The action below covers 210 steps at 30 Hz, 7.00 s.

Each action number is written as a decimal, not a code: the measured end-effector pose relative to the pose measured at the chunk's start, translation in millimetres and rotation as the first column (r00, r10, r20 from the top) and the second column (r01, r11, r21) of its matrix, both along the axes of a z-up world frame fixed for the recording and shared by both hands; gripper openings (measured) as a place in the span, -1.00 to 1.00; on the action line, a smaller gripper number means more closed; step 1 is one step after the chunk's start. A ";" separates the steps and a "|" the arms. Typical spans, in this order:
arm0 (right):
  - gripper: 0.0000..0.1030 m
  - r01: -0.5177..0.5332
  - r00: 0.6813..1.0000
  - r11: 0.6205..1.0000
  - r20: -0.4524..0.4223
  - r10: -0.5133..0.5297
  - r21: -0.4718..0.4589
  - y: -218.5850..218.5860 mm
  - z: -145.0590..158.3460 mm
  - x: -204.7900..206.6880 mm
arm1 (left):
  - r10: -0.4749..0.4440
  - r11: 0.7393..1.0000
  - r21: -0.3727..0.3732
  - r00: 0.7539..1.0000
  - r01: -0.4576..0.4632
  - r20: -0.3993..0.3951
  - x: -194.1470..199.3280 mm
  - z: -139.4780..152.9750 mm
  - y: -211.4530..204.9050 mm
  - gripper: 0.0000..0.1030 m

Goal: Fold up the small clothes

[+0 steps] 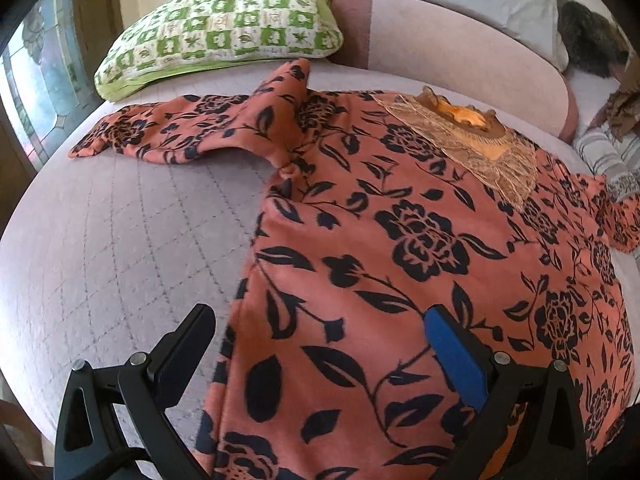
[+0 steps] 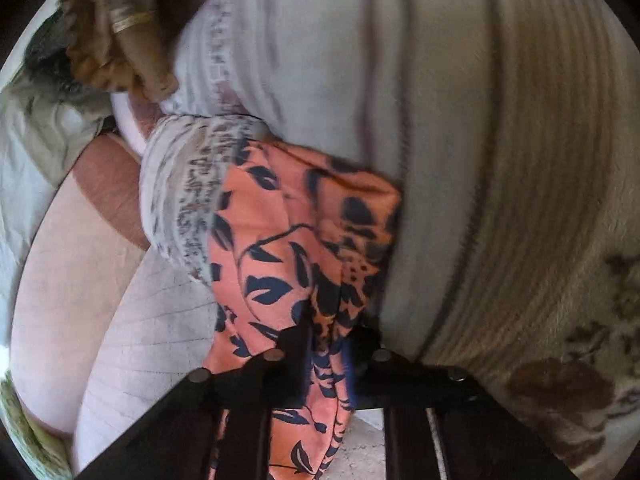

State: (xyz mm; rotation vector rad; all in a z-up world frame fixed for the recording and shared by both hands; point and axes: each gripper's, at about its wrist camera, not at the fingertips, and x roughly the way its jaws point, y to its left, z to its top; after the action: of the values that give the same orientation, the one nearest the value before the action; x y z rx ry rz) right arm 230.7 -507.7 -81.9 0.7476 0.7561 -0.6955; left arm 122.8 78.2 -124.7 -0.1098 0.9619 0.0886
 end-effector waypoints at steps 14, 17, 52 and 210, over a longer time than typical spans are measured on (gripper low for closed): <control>-0.85 -0.706 0.621 0.681 0.293 0.728 -0.195 359.7 123.6 54.8 | 0.088 0.993 -0.087 0.986 -0.077 0.139 -33.6 38.1 38.7 1.00; -0.68 -0.806 0.527 0.580 0.303 0.794 -0.115 451.4 79.2 69.0 | 0.123 0.988 -0.112 0.983 -0.108 0.137 -41.3 37.9 53.6 1.00; 0.74 -0.645 0.764 0.758 0.127 0.633 0.101 258.6 -23.5 0.6 | 0.054 0.993 -0.105 0.998 -0.049 0.044 -16.2 7.6 32.5 1.00; 0.15 -0.776 0.626 0.630 -0.077 0.776 0.025 311.2 -49.2 69.8 | -0.023 0.969 -0.246 1.000 0.025 0.010 193.1 18.8 101.8 -0.79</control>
State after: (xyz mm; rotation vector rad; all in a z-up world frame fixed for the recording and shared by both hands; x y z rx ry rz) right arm 300.6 -196.5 -131.1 0.3062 1.0502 0.0789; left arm 315.9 180.0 -105.9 -0.3268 0.9639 -0.0542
